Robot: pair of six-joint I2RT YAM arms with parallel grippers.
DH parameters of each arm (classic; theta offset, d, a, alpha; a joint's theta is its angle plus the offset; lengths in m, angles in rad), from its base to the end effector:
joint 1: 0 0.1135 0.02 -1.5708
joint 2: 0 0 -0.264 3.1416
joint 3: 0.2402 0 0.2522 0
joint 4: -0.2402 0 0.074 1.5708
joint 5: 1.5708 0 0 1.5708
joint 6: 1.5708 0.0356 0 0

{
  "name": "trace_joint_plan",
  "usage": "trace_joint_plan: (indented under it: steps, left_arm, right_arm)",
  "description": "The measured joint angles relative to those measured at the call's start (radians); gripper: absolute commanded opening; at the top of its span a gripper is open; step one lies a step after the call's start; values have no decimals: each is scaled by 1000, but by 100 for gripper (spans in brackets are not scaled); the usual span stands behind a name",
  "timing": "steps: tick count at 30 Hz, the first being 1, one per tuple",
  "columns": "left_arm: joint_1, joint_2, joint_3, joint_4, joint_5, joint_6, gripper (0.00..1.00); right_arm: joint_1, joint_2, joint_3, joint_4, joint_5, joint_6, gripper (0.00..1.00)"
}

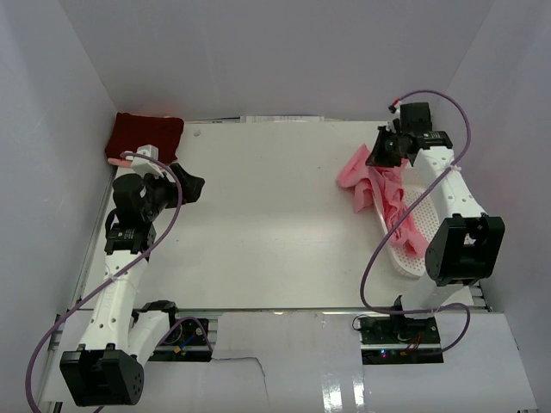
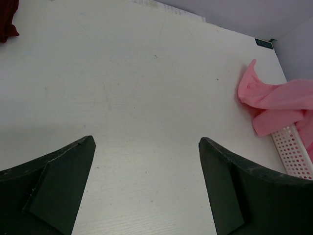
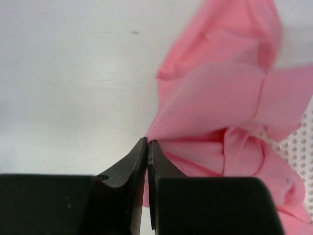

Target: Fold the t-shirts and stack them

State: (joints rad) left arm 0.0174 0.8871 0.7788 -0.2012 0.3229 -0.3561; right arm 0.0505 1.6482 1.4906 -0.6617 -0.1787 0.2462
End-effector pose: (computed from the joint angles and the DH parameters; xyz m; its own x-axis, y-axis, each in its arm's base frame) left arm 0.2061 -0.0077 0.3185 -0.3850 -0.3373 -0.8590 0.1616 0.8918 -0.4226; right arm 0.3654 0.0248 0.3179 -0.7494 0.2023 -0.6305 0.0121 0.9562 0.2924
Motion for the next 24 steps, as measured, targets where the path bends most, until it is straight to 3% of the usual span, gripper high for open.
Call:
trace_joint_plan:
  steps: [8, 15, 24]
  left_arm:
    - [0, 0, 0, 0, 0, 0, 98]
    - [0, 2, 0, 0, 0, 0, 98]
    - [0, 2, 0, 0, 1, 0, 98]
  right_arm:
    - [298, -21, 283, -52, -133, -47, 8]
    - [417, -17, 459, -125, -259, -75, 8]
    - [563, 1, 513, -130, -455, -82, 8]
